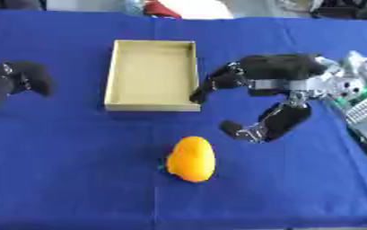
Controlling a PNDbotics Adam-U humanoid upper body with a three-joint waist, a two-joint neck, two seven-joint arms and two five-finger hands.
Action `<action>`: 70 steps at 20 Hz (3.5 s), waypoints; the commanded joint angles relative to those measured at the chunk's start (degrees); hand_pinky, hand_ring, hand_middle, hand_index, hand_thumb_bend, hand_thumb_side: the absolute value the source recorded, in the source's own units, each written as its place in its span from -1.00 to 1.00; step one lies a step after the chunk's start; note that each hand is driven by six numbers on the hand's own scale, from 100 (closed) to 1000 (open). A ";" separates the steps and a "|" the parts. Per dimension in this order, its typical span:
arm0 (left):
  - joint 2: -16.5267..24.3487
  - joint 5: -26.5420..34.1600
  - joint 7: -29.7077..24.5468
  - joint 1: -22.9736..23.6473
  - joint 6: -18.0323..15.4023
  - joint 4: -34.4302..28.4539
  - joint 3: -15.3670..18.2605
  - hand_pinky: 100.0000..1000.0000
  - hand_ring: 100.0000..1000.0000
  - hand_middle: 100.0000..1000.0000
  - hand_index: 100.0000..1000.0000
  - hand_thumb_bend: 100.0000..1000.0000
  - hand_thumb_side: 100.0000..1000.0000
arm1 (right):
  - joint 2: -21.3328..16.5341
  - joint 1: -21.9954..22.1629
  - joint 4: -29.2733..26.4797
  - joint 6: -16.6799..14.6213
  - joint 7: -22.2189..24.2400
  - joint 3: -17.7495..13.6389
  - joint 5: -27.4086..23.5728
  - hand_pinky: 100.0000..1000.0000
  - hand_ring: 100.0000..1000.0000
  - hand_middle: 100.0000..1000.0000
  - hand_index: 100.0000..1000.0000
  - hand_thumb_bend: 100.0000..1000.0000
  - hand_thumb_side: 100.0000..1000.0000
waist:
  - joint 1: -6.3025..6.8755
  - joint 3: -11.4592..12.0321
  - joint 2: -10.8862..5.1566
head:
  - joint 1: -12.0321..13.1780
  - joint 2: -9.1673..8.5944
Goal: Pick up objects on the table and place them in the box.
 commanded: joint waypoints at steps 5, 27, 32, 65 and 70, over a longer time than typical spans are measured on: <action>0.86 0.13 -0.27 -0.67 -0.11 -0.67 0.23 0.35 0.38 0.31 0.75 -1.00 0.90 | 0.45 -0.42 1.52 -1.39 0.07 0.27 2.14 0.58 0.63 0.45 0.81 -1.00 -0.79 | 0.17 -0.03 -0.92 | -0.25 0.17; 0.84 0.19 -0.76 -0.95 -0.09 -0.63 0.11 0.35 0.39 0.32 0.75 -1.00 0.90 | 5.13 1.53 5.26 -5.61 1.53 2.71 11.36 0.62 0.67 0.51 0.82 -1.00 -0.63 | 0.13 0.08 -0.86 | -2.81 -0.58; 0.83 0.32 -0.76 -1.01 -0.10 -0.68 0.14 0.35 0.39 0.32 0.75 -1.00 0.90 | 6.02 1.78 6.34 -7.69 1.50 3.19 15.47 0.64 0.69 0.53 0.82 -1.00 -0.61 | 0.17 0.14 -0.88 | -3.16 -0.88; 0.60 0.43 -0.83 -1.12 -0.08 -0.62 0.14 0.36 0.40 0.32 0.75 -1.00 0.93 | 11.49 1.83 9.70 -14.85 -16.75 3.16 31.04 0.52 0.37 0.21 -0.36 -1.00 -0.66 | 0.58 0.21 -0.90 | -4.42 -1.43; 0.65 0.60 -0.77 -1.00 0.01 -0.60 0.20 0.36 0.40 0.32 0.75 -1.00 0.92 | 10.75 0.33 10.98 -13.50 -23.45 1.86 31.36 0.52 0.34 0.20 -0.42 -1.00 -0.73 | 0.46 -0.05 -1.21 | -4.28 -1.38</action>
